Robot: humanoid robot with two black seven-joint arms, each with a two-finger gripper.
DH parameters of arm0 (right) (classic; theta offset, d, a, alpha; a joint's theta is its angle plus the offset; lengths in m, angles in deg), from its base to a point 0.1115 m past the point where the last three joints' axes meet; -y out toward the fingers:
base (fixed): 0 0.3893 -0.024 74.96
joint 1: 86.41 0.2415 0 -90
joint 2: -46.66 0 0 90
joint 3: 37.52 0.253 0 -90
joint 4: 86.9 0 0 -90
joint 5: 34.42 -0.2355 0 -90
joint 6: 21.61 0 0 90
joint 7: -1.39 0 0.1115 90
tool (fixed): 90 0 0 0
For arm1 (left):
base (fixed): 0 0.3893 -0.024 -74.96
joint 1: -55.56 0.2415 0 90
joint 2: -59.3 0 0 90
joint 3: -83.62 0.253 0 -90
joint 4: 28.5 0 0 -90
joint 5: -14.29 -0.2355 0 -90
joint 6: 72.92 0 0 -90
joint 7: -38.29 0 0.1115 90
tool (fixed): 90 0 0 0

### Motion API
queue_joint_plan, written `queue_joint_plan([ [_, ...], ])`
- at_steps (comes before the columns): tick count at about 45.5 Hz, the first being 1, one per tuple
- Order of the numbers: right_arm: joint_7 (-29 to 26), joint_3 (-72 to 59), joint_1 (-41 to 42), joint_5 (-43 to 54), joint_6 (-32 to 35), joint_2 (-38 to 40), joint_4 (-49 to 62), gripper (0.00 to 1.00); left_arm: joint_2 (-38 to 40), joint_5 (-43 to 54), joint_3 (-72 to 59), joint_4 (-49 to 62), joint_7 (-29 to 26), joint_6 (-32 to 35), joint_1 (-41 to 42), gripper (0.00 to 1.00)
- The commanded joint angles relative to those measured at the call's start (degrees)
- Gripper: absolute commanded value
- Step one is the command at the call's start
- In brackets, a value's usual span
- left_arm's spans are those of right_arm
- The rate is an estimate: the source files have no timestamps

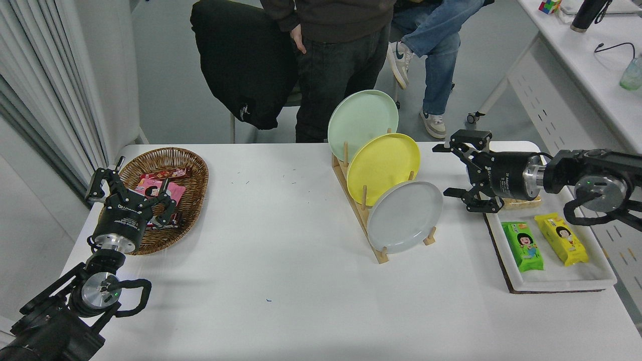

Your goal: Place the plate on the table

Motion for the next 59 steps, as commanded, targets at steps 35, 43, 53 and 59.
queue_joint_plan([
  [35,-2.3,5.9,-2.9,-14.4,-12.1,-1.3,-10.2,1.00,0.0,0.0,0.0,0.1,0.0,0.0,0.0,0.98],
  [43,-2.3,5.6,-2.9,-14.6,-12.2,-2.1,-10.6,1.00,0.0,0.0,0.0,0.0,0.0,0.0,0.0,0.98],
  [53,-2.4,6.3,-3.0,-14.7,-13.1,-3.9,-9.6,1.00,0.0,0.0,0.0,0.0,0.0,0.0,0.0,0.98],
  [59,-2.4,6.6,-2.9,-14.5,-15.3,-5.1,-8.5,1.00,0.0,0.0,0.0,0.0,0.0,0.0,0.0,0.98],
])
